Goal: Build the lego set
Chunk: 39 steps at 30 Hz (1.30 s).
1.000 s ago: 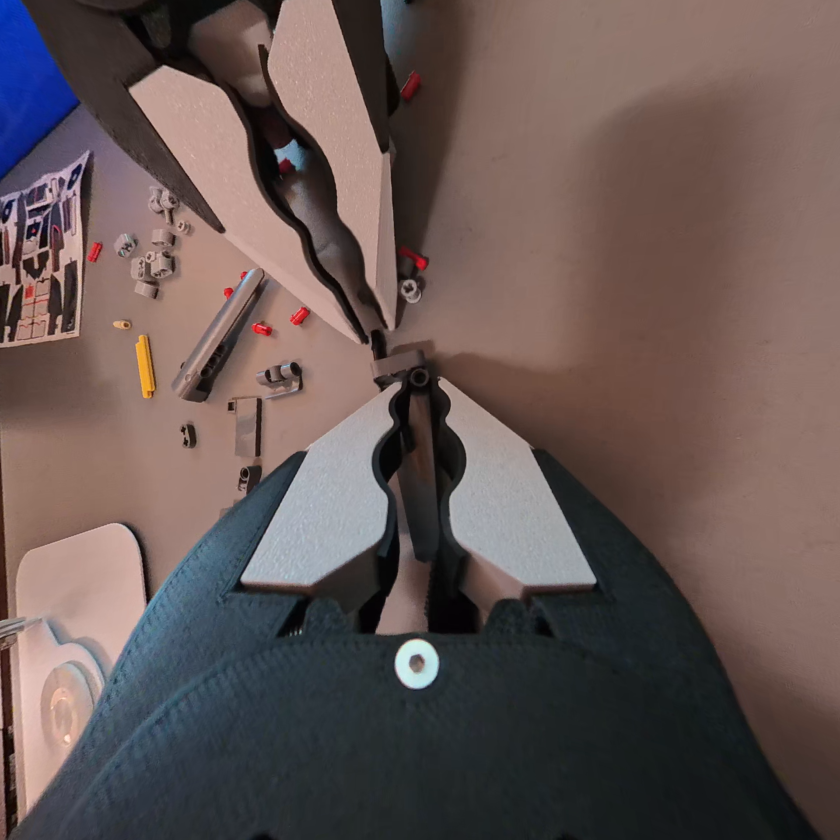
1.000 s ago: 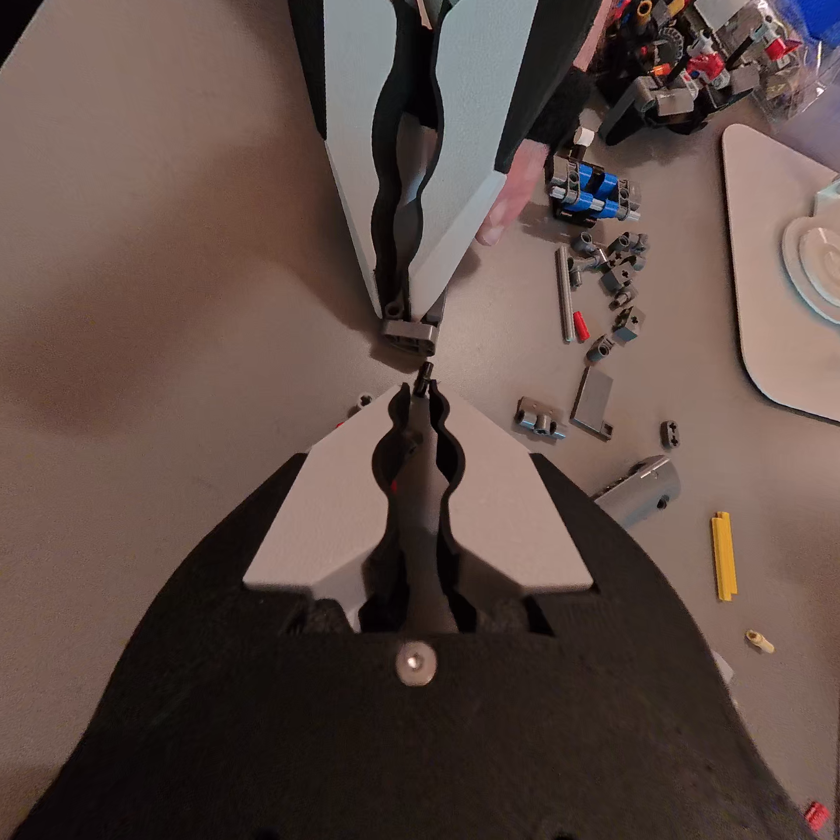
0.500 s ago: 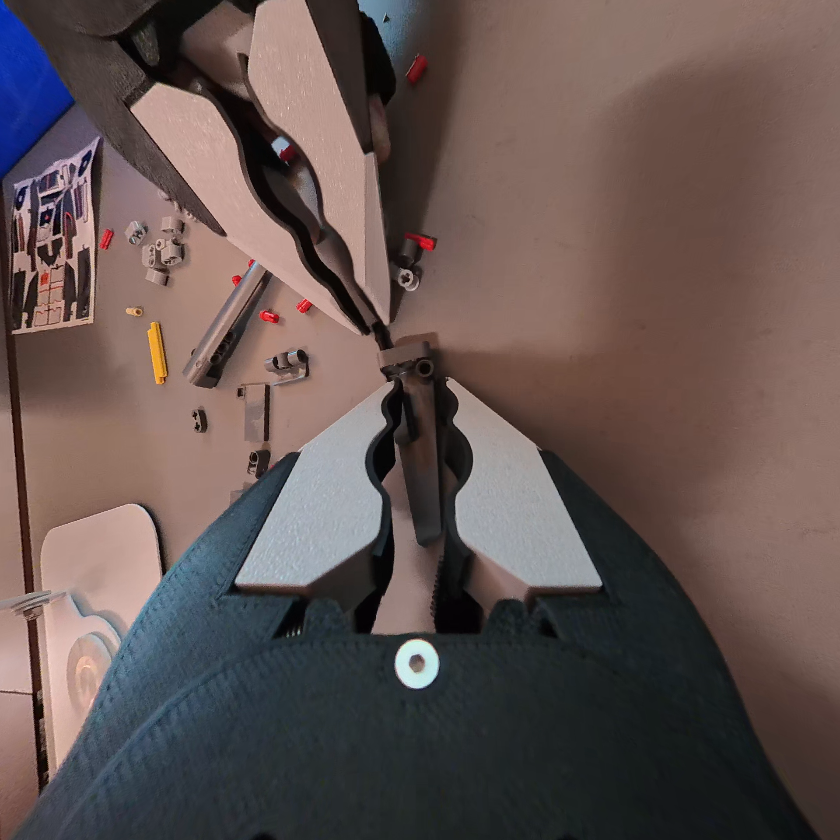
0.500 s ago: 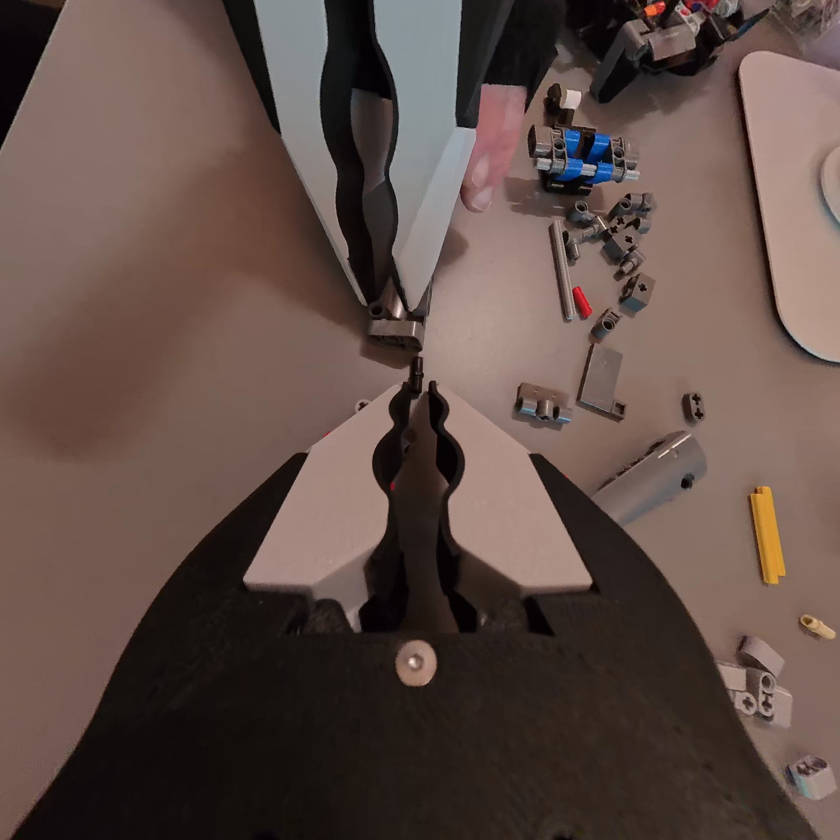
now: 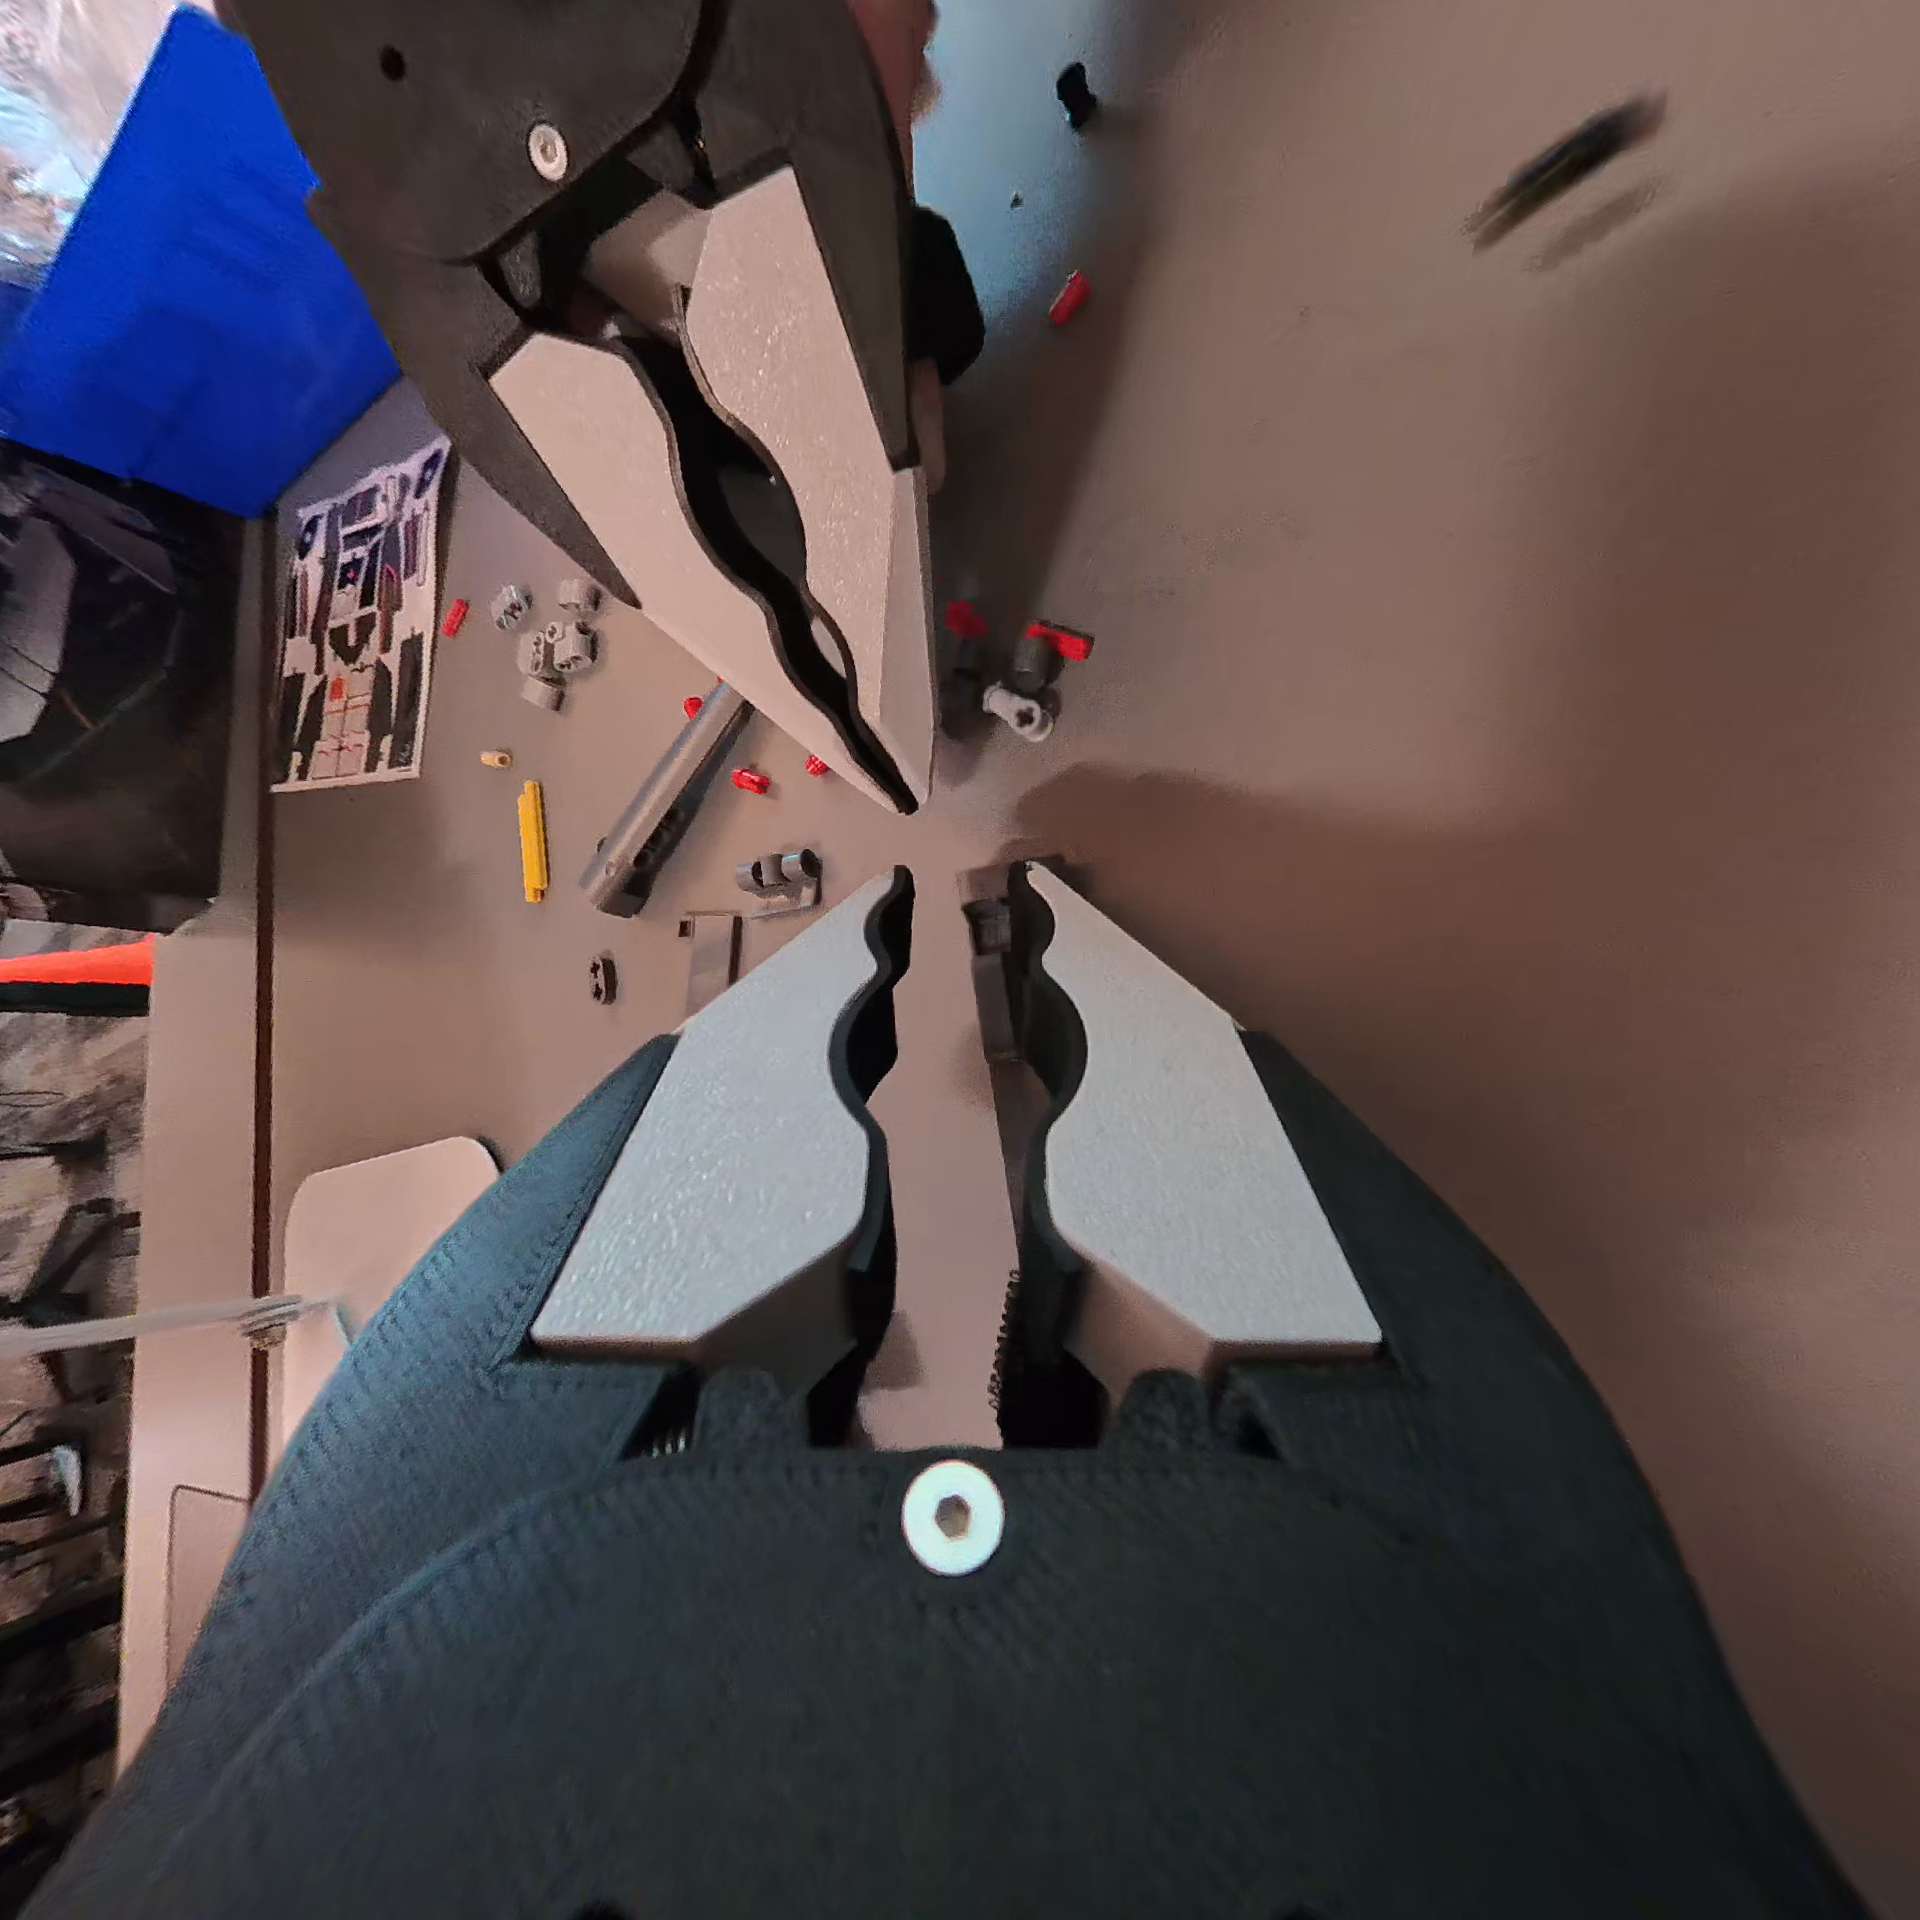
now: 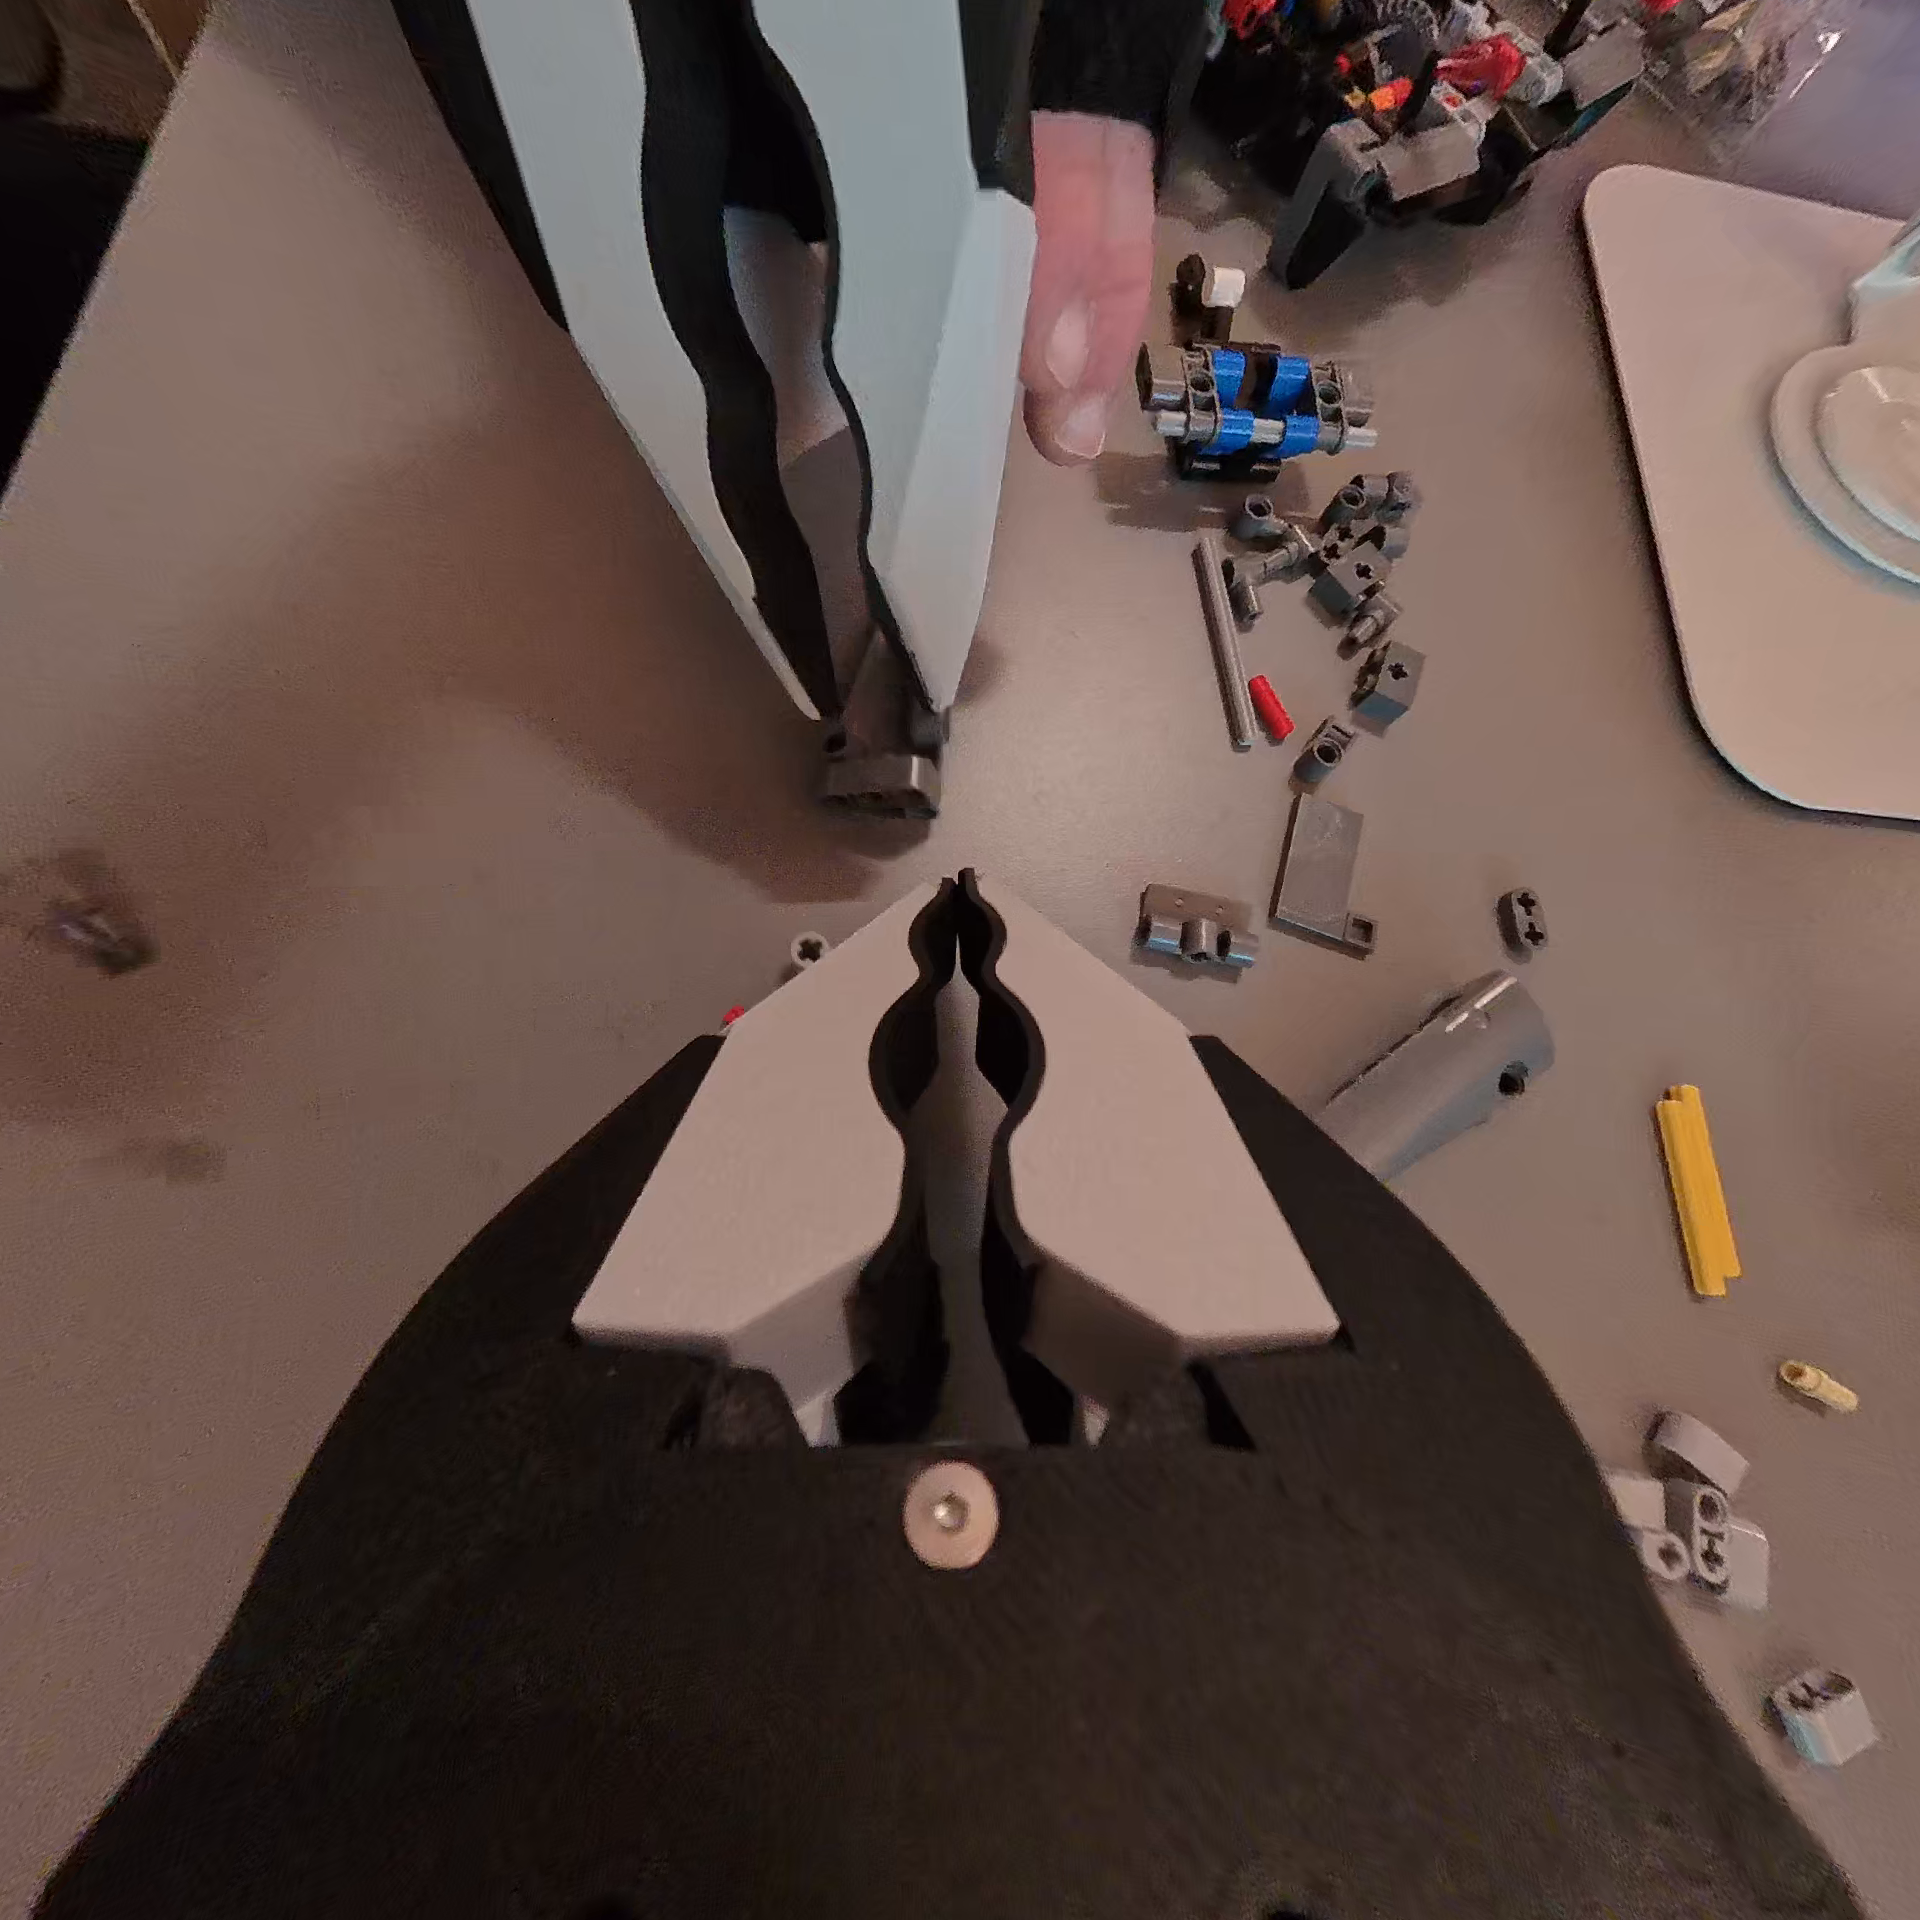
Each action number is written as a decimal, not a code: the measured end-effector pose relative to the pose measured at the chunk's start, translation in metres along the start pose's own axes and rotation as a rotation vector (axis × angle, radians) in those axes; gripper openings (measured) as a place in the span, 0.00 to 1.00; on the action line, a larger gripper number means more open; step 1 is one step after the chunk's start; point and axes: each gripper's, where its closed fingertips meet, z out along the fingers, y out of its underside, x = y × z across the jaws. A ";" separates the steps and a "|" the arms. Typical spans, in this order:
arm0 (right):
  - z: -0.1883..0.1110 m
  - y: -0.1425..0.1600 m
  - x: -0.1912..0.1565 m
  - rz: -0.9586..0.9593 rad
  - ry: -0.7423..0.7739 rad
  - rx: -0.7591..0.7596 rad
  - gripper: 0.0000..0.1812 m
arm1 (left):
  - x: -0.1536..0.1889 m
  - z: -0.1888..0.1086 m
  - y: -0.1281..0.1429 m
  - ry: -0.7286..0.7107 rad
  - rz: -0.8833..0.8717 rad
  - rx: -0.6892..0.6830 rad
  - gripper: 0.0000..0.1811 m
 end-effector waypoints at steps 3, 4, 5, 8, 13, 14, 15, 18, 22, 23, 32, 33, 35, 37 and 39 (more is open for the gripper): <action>0.003 0.004 -0.001 -0.006 0.001 -0.020 0.00 | 0.003 0.005 0.001 0.003 0.007 -0.023 0.10; 0.004 0.006 0.000 -0.011 0.007 -0.028 0.00 | 0.005 0.007 0.002 0.005 0.011 -0.031 0.10; 0.005 0.006 0.000 -0.013 0.010 -0.031 0.00 | 0.005 0.009 0.004 0.000 0.017 -0.043 0.10; 0.003 0.006 0.004 -0.009 0.024 -0.028 0.00 | 0.003 0.011 0.005 -0.011 0.010 -0.044 0.09; -0.003 0.007 0.009 -0.029 0.050 -0.034 0.00 | -0.004 0.016 0.007 -0.062 0.007 -0.059 0.07; -0.004 0.006 0.010 -0.039 0.056 -0.035 0.00 | -0.005 0.017 0.007 -0.070 0.008 -0.063 0.07; -0.006 0.006 0.011 -0.048 0.066 -0.041 0.00 | -0.006 0.018 0.007 -0.083 0.008 -0.062 0.08; -0.015 0.003 0.016 -0.070 0.114 -0.052 0.03 | -0.011 0.020 0.004 -0.115 0.004 -0.055 0.10; -0.037 -0.005 0.027 -0.121 0.226 -0.052 0.12 | -0.023 0.017 -0.004 -0.184 -0.012 -0.016 0.17; -0.044 -0.008 0.029 -0.147 0.258 -0.045 0.11 | -0.028 0.016 -0.007 -0.211 -0.014 -0.008 0.18; -0.149 -0.046 0.003 -0.143 0.527 0.114 0.00 | -0.072 0.012 -0.018 -0.548 -0.004 0.032 0.17; -0.161 -0.033 -0.009 -0.102 0.539 0.092 0.02 | -0.074 0.012 -0.018 -0.574 -0.001 0.029 0.17; -0.186 0.003 -0.037 0.002 0.544 0.043 0.10 | -0.081 0.008 -0.018 -0.627 -0.005 0.032 0.16; -0.213 0.036 -0.068 0.115 0.550 0.050 0.11 | -0.086 0.006 -0.020 -0.670 0.003 0.036 0.16; -0.241 0.066 -0.100 0.202 0.595 0.045 0.08 | -0.089 0.007 -0.023 -0.693 0.011 0.039 0.16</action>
